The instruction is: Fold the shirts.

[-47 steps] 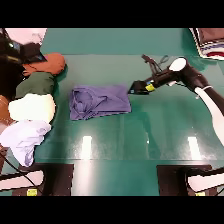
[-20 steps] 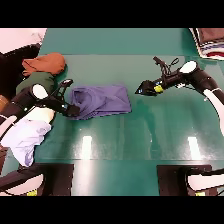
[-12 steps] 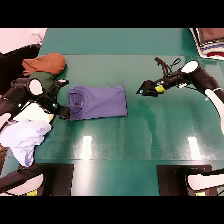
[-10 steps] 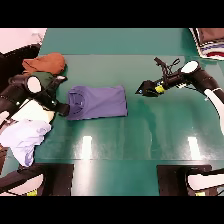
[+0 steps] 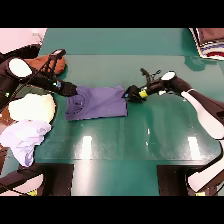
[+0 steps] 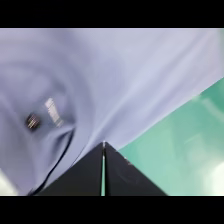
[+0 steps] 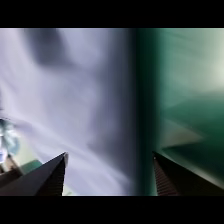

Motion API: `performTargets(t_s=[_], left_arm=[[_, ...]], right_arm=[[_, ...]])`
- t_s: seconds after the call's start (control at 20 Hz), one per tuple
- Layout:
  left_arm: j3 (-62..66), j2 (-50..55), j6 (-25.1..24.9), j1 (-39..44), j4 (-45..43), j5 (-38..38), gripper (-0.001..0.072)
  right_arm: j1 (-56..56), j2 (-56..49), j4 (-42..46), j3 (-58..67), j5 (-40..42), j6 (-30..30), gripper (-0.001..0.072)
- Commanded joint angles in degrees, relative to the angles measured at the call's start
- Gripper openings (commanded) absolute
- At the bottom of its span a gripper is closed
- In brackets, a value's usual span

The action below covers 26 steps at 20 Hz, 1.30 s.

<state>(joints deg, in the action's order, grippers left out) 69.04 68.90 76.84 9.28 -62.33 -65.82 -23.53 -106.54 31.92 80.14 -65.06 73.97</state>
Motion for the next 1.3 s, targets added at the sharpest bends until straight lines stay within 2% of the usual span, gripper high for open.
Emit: performTargets(t_s=[0.0,0.05,0.1,0.15,0.2,0.45,0.65,0.85,1.0,1.25], left_arm=[[0.57,-0.02,-0.79,-0.02,4.22,1.88,0.0024],[0.57,-0.02,-0.79,-0.02,4.26,1.60,0.0024],[0.57,-0.02,-0.79,-0.04,4.42,1.36,0.0024],[0.57,-0.04,-0.76,-0.02,4.55,0.92,0.0024],[0.57,-0.04,-0.76,-0.02,4.52,0.59,0.0023],[0.57,-0.04,-0.15,-0.02,4.52,0.35,0.0022],[0.57,-0.04,-0.17,-0.02,4.46,-0.33,0.0022],[0.57,-0.04,-0.13,-0.02,4.44,-0.35,0.0023],[0.57,-0.04,1.31,-0.02,4.50,0.22,0.0023],[0.57,-0.02,2.89,-0.02,5.53,1.86,0.0023]], right_arm=[[-4.98,-6.19,-2.40,6.60,1.53,-0.92,0.0567],[-6.32,-7.54,-2.36,9.25,1.64,-0.94,0.0492],[-7.28,-8.55,-2.08,11.54,1.42,-0.98,0.0364],[-8.00,-9.22,-1.31,13.70,0.85,-1.25,0.0123],[-8.31,-9.35,0.17,15.47,0.28,-1.46,0.0014],[-4.50,-3.67,4.85,15.85,0.11,-0.17,0.0013],[6.01,9.77,12.85,4.04,3.30,1.27,0.0013],[24.76,26.38,19.43,-9.94,6.03,4.24,0.0013],[43.10,37.42,24.63,-17.07,6.62,6.64,0.0013],[69.37,47.19,25.27,-27.63,7.50,7.21,0.0013]])
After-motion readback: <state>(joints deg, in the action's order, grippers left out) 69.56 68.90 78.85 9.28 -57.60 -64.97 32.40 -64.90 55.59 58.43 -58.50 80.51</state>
